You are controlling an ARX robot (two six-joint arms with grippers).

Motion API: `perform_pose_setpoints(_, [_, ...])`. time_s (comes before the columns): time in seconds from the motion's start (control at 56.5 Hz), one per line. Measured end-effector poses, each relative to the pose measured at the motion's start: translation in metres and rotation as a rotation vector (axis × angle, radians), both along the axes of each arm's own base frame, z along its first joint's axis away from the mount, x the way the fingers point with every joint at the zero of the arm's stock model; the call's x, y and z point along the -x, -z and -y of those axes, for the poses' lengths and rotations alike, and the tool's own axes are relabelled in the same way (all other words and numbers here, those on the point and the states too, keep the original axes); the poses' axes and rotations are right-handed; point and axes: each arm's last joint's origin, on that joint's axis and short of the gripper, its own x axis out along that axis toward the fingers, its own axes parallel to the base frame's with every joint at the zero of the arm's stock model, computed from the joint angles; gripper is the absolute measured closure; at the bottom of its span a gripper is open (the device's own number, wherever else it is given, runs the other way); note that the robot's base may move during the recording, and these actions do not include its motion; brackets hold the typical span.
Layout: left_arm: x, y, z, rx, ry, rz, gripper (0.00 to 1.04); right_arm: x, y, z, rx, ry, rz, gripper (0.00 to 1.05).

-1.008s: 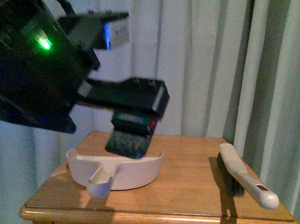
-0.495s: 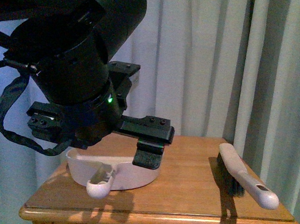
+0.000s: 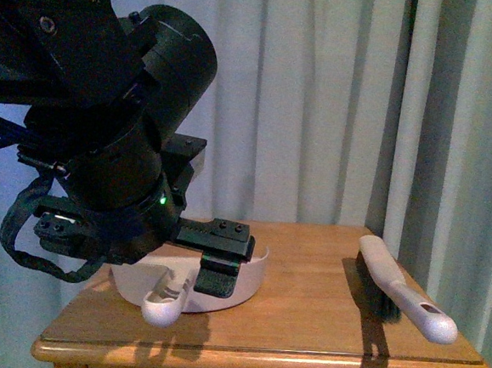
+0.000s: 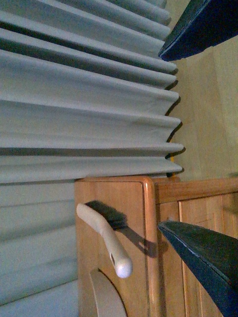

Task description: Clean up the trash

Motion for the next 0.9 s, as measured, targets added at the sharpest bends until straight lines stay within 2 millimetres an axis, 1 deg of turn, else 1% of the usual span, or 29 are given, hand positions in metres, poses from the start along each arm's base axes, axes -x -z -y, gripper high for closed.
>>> perform_pose_setpoints(0.23, [-0.006, 0.018, -0.003, -0.015, -0.017, -0.029, 0.08, 0.000, 0.000, 0.000, 0.000, 0.000, 0.000, 0.07])
perform_pose_setpoints(0.584, [-0.009, 0.028, 0.000, -0.029, -0.020, -0.038, 0.08, 0.000, 0.000, 0.000, 0.000, 0.000, 0.000, 0.07])
perform_pose_setpoints(0.619, [-0.009, 0.029, 0.000, -0.031, -0.018, -0.039, 0.11, 0.000, 0.000, 0.000, 0.000, 0.000, 0.000, 0.07])
perform_pose_setpoints(0.655, [-0.009, 0.029, 0.000, -0.032, -0.017, -0.041, 0.16, 0.000, 0.000, 0.000, 0.000, 0.000, 0.000, 0.07])
perform_pose_setpoints(0.69, [-0.009, 0.030, 0.000, -0.032, -0.017, -0.042, 0.23, 0.000, 0.000, 0.000, 0.000, 0.000, 0.000, 0.07])
perform_pose_setpoints(0.814, [-0.009, 0.030, 0.001, -0.031, -0.016, -0.040, 0.41, 0.000, 0.000, 0.000, 0.000, 0.000, 0.000, 0.07])
perform_pose_setpoints(0.902, [-0.008, 0.030, 0.002, -0.031, -0.013, -0.041, 0.57, 0.000, 0.000, 0.000, 0.000, 0.000, 0.000, 0.07])
